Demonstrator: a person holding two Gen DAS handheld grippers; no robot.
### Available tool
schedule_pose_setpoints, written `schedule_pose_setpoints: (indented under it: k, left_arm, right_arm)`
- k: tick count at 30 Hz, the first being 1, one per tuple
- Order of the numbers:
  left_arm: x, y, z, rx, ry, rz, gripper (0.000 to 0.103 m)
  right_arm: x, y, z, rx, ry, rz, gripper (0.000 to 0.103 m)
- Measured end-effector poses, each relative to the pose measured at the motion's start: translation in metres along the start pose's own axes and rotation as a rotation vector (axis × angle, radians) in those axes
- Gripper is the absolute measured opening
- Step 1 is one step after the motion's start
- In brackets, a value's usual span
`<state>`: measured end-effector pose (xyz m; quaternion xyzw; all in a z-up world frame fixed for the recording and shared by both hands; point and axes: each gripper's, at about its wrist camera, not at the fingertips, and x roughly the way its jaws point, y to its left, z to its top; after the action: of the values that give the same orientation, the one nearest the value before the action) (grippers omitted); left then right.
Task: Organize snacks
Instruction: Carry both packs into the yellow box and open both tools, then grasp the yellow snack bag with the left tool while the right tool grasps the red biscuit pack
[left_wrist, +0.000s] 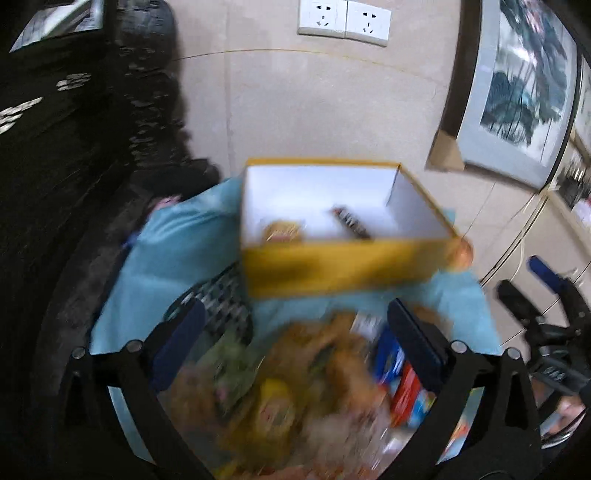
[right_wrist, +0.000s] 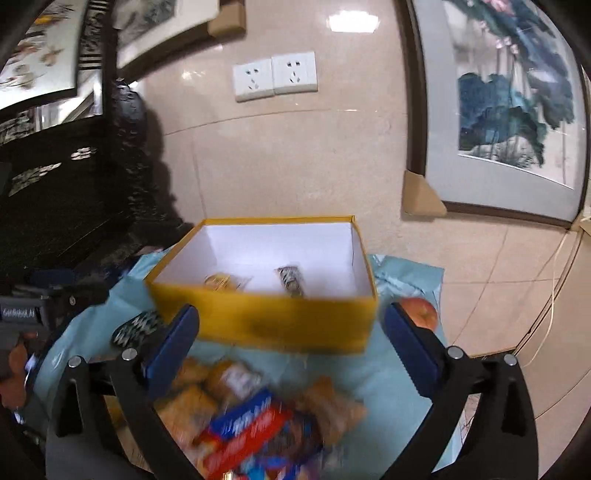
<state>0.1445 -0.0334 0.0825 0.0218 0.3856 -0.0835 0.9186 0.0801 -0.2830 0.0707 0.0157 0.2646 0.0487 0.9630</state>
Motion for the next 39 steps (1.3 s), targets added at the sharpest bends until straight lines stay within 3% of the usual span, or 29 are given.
schedule_pose_setpoints:
  k: [7,11,19,26,27,28,29,31,34,39]
  left_arm:
    - [-0.014,0.004,-0.097,0.097,0.079,0.073,0.101]
    - [-0.006,0.016,-0.134,0.085,0.130,0.090,0.101]
    - [0.023,0.036,-0.175,0.052,0.202,0.059,0.101]
    - [0.051,0.035,-0.194,0.032,0.258,0.059,0.100]
    - [0.053,0.036,-0.195,0.026,0.264,0.058,0.098]
    - [0.058,0.039,-0.197,0.010,0.275,0.056,0.087]
    - [0.061,0.042,-0.199,-0.010,0.283,0.047,0.085]
    - [0.056,0.046,-0.199,-0.028,0.252,0.056,0.057]
    - [0.049,0.049,-0.198,-0.030,0.251,0.050,0.048]
    - [0.037,0.049,-0.201,-0.046,0.231,0.042,0.046]
  right_arm:
    - [-0.041,0.016,-0.074,0.012,0.034,0.060,0.101]
    - [-0.052,0.021,-0.105,0.034,0.053,0.089,0.101]
    - [-0.065,0.000,-0.141,0.120,0.100,0.088,0.101]
    - [-0.063,-0.013,-0.154,0.169,0.133,0.077,0.101]
    - [-0.062,-0.014,-0.156,0.167,0.137,0.072,0.101]
    - [-0.061,-0.014,-0.157,0.166,0.141,0.067,0.101]
    - [-0.060,-0.014,-0.157,0.165,0.143,0.065,0.101]
    - [-0.058,-0.013,-0.158,0.153,0.153,0.058,0.101]
    - [-0.056,-0.008,-0.159,0.073,0.151,0.016,0.101]
    - [-0.039,-0.009,-0.163,-0.009,0.209,-0.068,0.101]
